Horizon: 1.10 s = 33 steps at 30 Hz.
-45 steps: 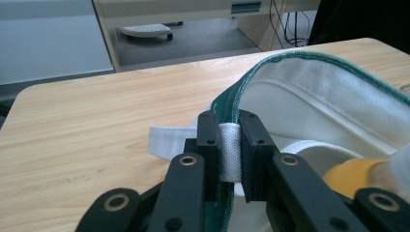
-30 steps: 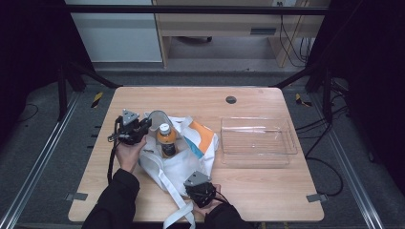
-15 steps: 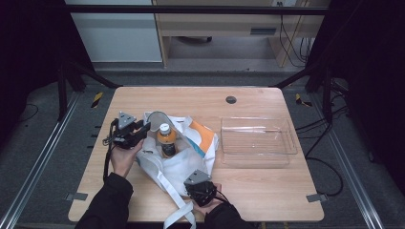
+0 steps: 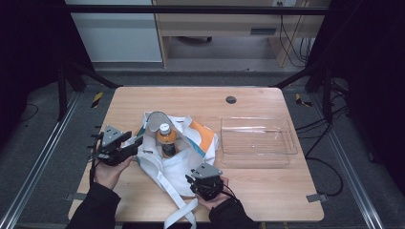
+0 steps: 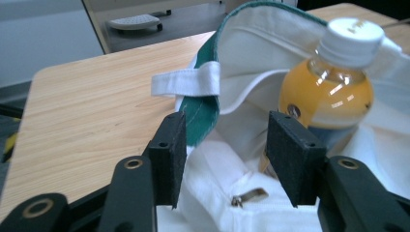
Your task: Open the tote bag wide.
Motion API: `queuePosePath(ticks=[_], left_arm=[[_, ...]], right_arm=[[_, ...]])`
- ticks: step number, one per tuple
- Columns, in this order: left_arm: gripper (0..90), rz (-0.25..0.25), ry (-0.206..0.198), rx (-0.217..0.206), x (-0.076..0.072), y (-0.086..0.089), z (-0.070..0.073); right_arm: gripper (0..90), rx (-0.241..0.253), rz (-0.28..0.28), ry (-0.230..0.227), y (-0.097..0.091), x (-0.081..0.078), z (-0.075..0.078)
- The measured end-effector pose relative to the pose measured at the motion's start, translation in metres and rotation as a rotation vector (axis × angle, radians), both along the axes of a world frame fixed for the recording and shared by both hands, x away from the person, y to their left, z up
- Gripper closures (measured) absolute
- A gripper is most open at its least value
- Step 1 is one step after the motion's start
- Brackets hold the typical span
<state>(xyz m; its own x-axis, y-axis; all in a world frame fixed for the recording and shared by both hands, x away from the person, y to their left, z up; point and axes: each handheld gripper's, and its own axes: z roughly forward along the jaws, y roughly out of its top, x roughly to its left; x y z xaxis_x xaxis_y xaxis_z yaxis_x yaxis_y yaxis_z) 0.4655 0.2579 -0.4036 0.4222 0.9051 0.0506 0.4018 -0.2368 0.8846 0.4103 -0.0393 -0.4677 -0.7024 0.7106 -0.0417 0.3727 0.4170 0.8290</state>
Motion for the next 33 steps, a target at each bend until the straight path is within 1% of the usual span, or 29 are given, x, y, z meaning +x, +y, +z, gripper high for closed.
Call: queuePosePath(ticks=[1,2,3,4,5,6,7,8,9,11,12,13,16,17,19,24,25,26,27,29,33], left_arm=[[47.5,-0.005,-0.002,-0.008,-0.005,-0.001,-0.001],[46.8,-0.005,-0.002,-0.008,-0.005,-0.001,-0.001],[46.1,-0.007,0.001,-0.005,-0.008,-0.001,-0.001],[46.1,-0.011,-0.001,-0.001,-0.011,-0.001,-0.002],[45.0,-0.021,0.001,-0.005,-0.017,-0.003,-0.004],[44.6,-0.021,0.001,-0.005,-0.017,-0.003,-0.004],[44.3,-0.029,0.004,0.0,-0.022,-0.004,-0.006],[43.6,-0.029,0.004,0.0,-0.022,-0.004,-0.006],[43.0,-0.038,0.009,-0.004,-0.027,-0.007,-0.008],[41.8,-0.043,0.011,-0.001,-0.03,-0.008,-0.01],[41.7,-0.059,0.016,0.0,-0.035,-0.01,-0.013],[41.5,-0.059,0.016,0.0,-0.035,-0.01,-0.013],[40.3,-0.074,0.03,0.006,-0.041,-0.014,-0.018],[40.2,-0.082,0.035,0.018,-0.045,-0.017,-0.022],[39.7,-0.093,0.037,0.03,-0.048,-0.02,-0.024],[39.2,-0.108,0.045,0.037,-0.05,-0.025,-0.026],[39.0,-0.114,0.053,0.036,-0.051,-0.028,-0.028],[39.0,-0.114,0.053,0.036,-0.051,-0.028,-0.028],[39.0,-0.122,0.063,0.045,-0.051,-0.03,-0.03],[39.0,-0.13,0.068,0.038,-0.052,-0.033,-0.031],[38.9,-0.142,0.081,0.039,-0.053,-0.036,-0.032]], right_arm=[[69.9,0.014,0.002,-0.011,-0.003,0.001,0.005],[69.9,0.014,0.002,-0.011,-0.003,0.001,0.005],[68.7,0.026,0.005,-0.025,-0.006,0.001,0.009],[68.7,0.026,0.005,-0.025,-0.006,0.001,0.009],[68.0,0.041,0.0,-0.04,-0.009,0.001,0.014],[68.0,0.041,0.0,-0.04,-0.009,0.001,0.014],[67.3,0.049,-0.004,-0.053,-0.012,0.001,0.019],[66.8,0.054,-0.005,-0.059,-0.013,0.001,0.021],[66.2,0.06,-0.006,-0.066,-0.014,0.001,0.023],[65.1,0.074,-0.009,-0.08,-0.016,0.001,0.026],[65.0,0.079,-0.011,-0.084,-0.017,0.002,0.027],[65.0,0.079,-0.011,-0.084,-0.017,0.002,0.027],[64.2,0.094,-0.023,-0.103,-0.02,0.003,0.034],[64.1,0.095,-0.027,-0.108,-0.021,0.004,0.035],[63.9,0.097,-0.033,-0.115,-0.022,0.006,0.037],[63.1,0.095,-0.053,-0.126,-0.023,0.01,0.041],[62.9,0.094,-0.054,-0.128,-0.023,0.011,0.042],[62.9,0.094,-0.054,-0.128,-0.023,0.011,0.042],[62.6,0.094,-0.059,-0.13,-0.023,0.012,0.043],[62.0,0.091,-0.063,-0.135,-0.023,0.013,0.044],[61.6,0.091,-0.07,-0.143,-0.023,0.015,0.046]])
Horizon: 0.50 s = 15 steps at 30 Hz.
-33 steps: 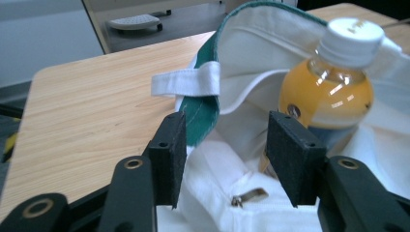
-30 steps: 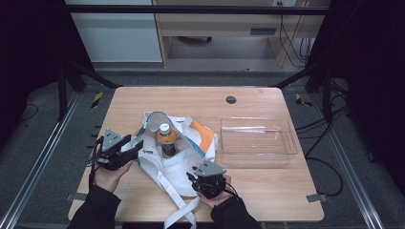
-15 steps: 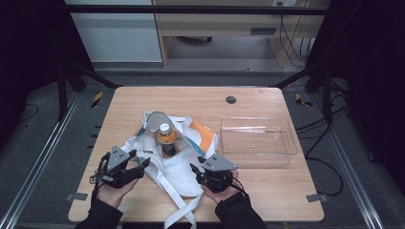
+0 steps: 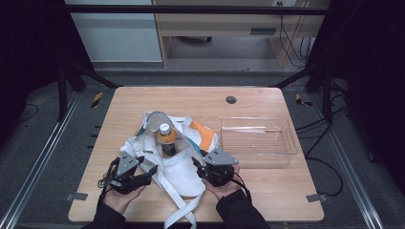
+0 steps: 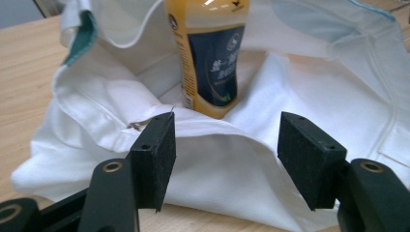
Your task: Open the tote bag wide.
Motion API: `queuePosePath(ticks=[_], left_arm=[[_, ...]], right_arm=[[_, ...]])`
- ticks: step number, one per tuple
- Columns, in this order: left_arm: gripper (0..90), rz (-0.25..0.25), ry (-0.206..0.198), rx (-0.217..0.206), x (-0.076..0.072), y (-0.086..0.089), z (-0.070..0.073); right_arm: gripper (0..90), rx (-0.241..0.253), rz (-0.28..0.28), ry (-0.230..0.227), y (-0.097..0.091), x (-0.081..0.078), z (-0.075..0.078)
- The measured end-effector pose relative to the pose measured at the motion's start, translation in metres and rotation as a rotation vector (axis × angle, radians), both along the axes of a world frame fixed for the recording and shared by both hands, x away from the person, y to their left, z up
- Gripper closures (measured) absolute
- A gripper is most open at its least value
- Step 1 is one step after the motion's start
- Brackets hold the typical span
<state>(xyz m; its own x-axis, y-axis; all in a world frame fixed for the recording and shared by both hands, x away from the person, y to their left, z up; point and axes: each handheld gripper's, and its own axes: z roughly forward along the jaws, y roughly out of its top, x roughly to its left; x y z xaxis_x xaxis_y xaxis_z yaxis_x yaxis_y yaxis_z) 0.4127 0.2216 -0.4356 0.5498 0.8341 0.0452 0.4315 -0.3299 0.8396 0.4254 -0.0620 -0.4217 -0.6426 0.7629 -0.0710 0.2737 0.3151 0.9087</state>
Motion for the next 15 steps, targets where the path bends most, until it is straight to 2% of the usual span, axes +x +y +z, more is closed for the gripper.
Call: queuePosePath(ticks=[9,10,15], left_arm=[[41.1,-0.015,0.033,0.005,0.0,-0.011,-0.007],[42.6,-0.028,0.044,0.011,0.0,-0.014,-0.008],[45.6,-0.028,0.05,0.036,0.0,-0.019,-0.011]], right_arm=[[63.1,0.005,-0.023,-0.013,0.004,0.015,0.006],[63.5,-0.002,-0.027,-0.012,0.008,0.02,0.005],[64.9,-0.027,-0.031,-0.007,0.016,0.028,0.002]])
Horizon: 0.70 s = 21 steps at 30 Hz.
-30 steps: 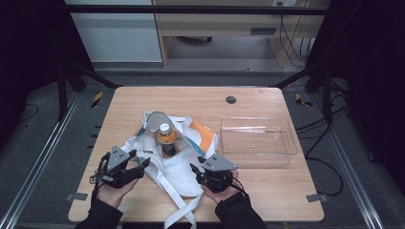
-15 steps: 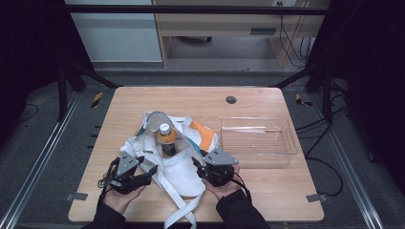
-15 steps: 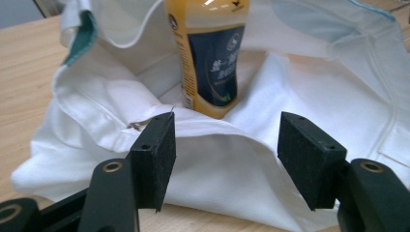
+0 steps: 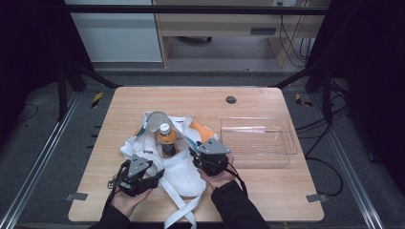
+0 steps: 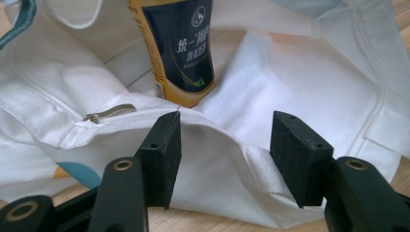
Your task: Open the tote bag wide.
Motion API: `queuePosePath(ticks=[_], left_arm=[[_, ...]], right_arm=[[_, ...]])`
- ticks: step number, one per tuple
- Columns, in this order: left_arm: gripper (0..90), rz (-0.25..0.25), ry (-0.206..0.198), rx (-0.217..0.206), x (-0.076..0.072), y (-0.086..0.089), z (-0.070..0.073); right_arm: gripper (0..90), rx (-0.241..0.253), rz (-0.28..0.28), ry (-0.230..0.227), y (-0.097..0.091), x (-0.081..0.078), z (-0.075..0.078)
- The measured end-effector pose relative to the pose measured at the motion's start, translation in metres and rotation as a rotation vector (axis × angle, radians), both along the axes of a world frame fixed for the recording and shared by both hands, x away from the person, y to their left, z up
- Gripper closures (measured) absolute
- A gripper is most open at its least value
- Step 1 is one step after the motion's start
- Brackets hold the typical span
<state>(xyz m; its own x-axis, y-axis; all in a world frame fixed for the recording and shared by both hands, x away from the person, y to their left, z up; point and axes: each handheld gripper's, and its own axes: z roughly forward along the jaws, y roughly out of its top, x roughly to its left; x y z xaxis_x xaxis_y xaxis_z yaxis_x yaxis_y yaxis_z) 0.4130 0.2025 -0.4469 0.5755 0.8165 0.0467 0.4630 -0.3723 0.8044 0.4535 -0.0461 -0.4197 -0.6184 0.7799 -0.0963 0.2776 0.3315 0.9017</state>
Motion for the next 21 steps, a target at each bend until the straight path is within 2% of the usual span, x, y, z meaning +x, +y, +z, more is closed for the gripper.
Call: queuePosePath(ticks=[4,5,6,7,10,12,13,14,17,18,19,21], left_arm=[[51.9,0.002,0.021,-0.004,0.001,0.0,-0.002],[51.9,-0.003,0.042,-0.011,0.002,0.001,-0.002],[55.2,-0.011,0.061,-0.013,0.003,0.001,-0.003],[61.3,-0.018,0.088,-0.016,0.004,0.001,-0.006],[67.2,-0.021,0.104,-0.016,0.005,0.0,-0.007],[73.5,-0.019,0.114,-0.002,0.005,0.0,-0.007],[79.6,-0.018,0.127,0.019,0.005,0.001,-0.008],[81.9,-0.018,0.127,0.019,0.005,0.001,-0.008],[84.2,-0.024,0.129,0.042,0.006,0.002,-0.009],[84.4,-0.024,0.129,0.042,0.006,0.002,-0.009],[84.5,-0.03,0.126,0.051,0.006,0.002,-0.01],[84.6,-0.029,0.124,0.048,0.006,0.002,-0.01]], right_arm=[[69.8,-0.021,-0.008,0.009,0.009,0.006,-0.005],[69.8,-0.021,-0.008,0.009,0.009,0.006,-0.005],[71.1,-0.027,-0.014,0.005,0.011,0.007,-0.006],[76.2,-0.039,-0.035,-0.005,0.015,0.01,-0.007],[81.1,-0.051,-0.058,-0.019,0.016,0.012,-0.009],[87.0,-0.052,-0.081,-0.02,0.016,0.014,-0.009],[88.9,-0.051,-0.111,-0.031,0.013,0.016,-0.009],[88.9,-0.051,-0.111,-0.031,0.013,0.016,-0.009],[89.2,-0.046,-0.17,-0.03,0.007,0.023,-0.01],[89.2,-0.046,-0.17,-0.03,0.007,0.023,-0.01],[89.2,-0.055,-0.197,-0.021,0.004,0.027,-0.012],[89.2,-0.065,-0.208,-0.018,0.003,0.029,-0.014]])
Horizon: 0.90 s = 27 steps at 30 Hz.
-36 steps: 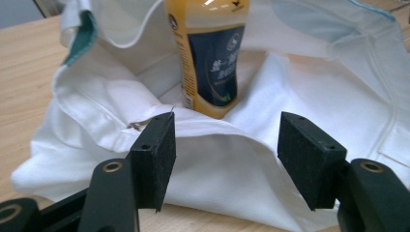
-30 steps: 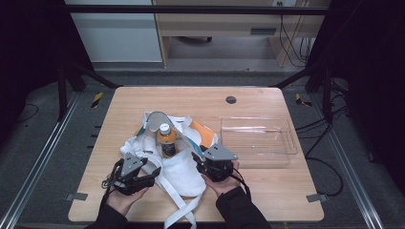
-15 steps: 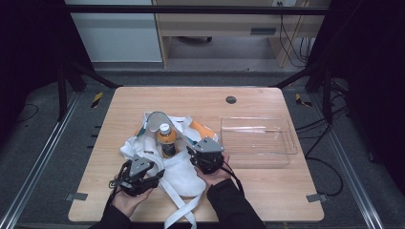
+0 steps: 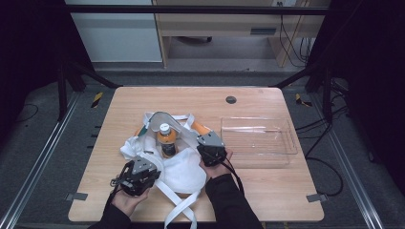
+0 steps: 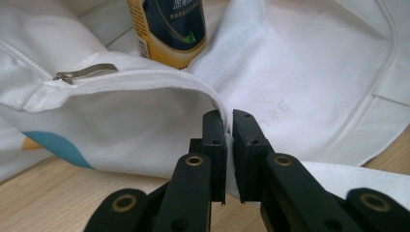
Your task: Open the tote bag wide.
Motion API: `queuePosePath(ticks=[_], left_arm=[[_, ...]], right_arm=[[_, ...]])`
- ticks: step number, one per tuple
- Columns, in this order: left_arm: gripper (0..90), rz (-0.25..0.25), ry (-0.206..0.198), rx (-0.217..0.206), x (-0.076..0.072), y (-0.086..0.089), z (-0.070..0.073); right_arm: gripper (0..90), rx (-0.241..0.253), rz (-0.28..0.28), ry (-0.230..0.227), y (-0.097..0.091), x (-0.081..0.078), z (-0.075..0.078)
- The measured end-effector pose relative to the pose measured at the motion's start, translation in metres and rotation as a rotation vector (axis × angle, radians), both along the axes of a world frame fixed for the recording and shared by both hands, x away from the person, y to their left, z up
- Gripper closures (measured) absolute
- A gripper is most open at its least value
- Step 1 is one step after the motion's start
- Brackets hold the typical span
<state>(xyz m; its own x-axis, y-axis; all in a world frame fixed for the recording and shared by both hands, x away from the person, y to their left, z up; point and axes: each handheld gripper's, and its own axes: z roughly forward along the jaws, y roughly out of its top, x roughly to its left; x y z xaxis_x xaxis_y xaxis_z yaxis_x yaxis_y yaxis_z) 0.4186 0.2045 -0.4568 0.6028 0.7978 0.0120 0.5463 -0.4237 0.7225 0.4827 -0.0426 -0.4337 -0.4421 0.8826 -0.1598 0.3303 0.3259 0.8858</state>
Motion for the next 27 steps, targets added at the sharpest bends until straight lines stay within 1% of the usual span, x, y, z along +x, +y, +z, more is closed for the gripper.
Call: queuePosePath(ticks=[1,3,4,6,9,10,11,12,13,14,15,16,18,19,23,27], left_arm=[[84.7,-0.001,0.002,0.002,0.0,0.0,0.0],[84.8,-0.007,0.0,0.011,0.0,0.001,0.0],[84.8,-0.008,-0.002,0.01,0.0,0.001,-0.001],[84.7,-0.007,-0.005,0.009,0.0,0.001,-0.001],[84.7,-0.012,-0.009,0.011,-0.001,0.0,-0.002],[84.7,-0.013,-0.01,0.017,-0.001,0.0,-0.002],[84.6,-0.013,-0.01,0.017,-0.001,0.0,-0.002],[84.6,-0.015,-0.01,0.017,-0.001,0.0,-0.002],[84.6,-0.015,-0.01,0.017,-0.001,0.0,-0.002],[84.6,-0.018,-0.009,0.021,-0.001,0.0,-0.003],[84.6,-0.018,-0.009,0.021,-0.001,0.0,-0.003],[84.6,-0.021,-0.01,0.019,-0.001,0.0,-0.003],[84.6,-0.02,-0.011,0.023,-0.001,-0.001,-0.003],[84.6,-0.02,-0.011,0.023,-0.001,-0.001,-0.003],[84.5,-0.02,-0.009,0.025,-0.001,-0.001,-0.004],[84.3,-0.021,-0.011,0.027,-0.001,0.0,-0.004]], right_arm=[[89.2,-0.005,-0.024,0.013,-0.001,0.004,-0.003],[89.2,-0.008,-0.034,0.019,-0.002,0.005,-0.005],[89.2,-0.019,-0.05,0.029,-0.003,0.008,-0.009],[89.2,-0.024,-0.059,0.035,-0.002,0.009,-0.011],[89.1,-0.057,-0.085,0.047,-0.001,0.012,-0.017],[89.1,-0.066,-0.097,0.053,0.001,0.014,-0.022],[89.1,-0.066,-0.097,0.053,0.001,0.014,-0.022],[89.1,-0.06,-0.106,0.067,0.0,0.016,-0.029],[89.1,-0.06,-0.106,0.067,0.0,0.016,-0.029],[89.0,-0.073,-0.116,0.081,-0.001,0.018,-0.037],[89.0,-0.073,-0.116,0.081,-0.001,0.018,-0.037],[89.0,-0.071,-0.127,0.088,-0.002,0.019,-0.044],[89.0,-0.076,-0.133,0.097,-0.001,0.02,-0.05],[89.0,-0.076,-0.133,0.097,-0.001,0.02,-0.05],[88.9,-0.1,-0.134,0.109,0.003,0.021,-0.057],[88.8,-0.107,-0.127,0.123,0.004,0.024,-0.06]])
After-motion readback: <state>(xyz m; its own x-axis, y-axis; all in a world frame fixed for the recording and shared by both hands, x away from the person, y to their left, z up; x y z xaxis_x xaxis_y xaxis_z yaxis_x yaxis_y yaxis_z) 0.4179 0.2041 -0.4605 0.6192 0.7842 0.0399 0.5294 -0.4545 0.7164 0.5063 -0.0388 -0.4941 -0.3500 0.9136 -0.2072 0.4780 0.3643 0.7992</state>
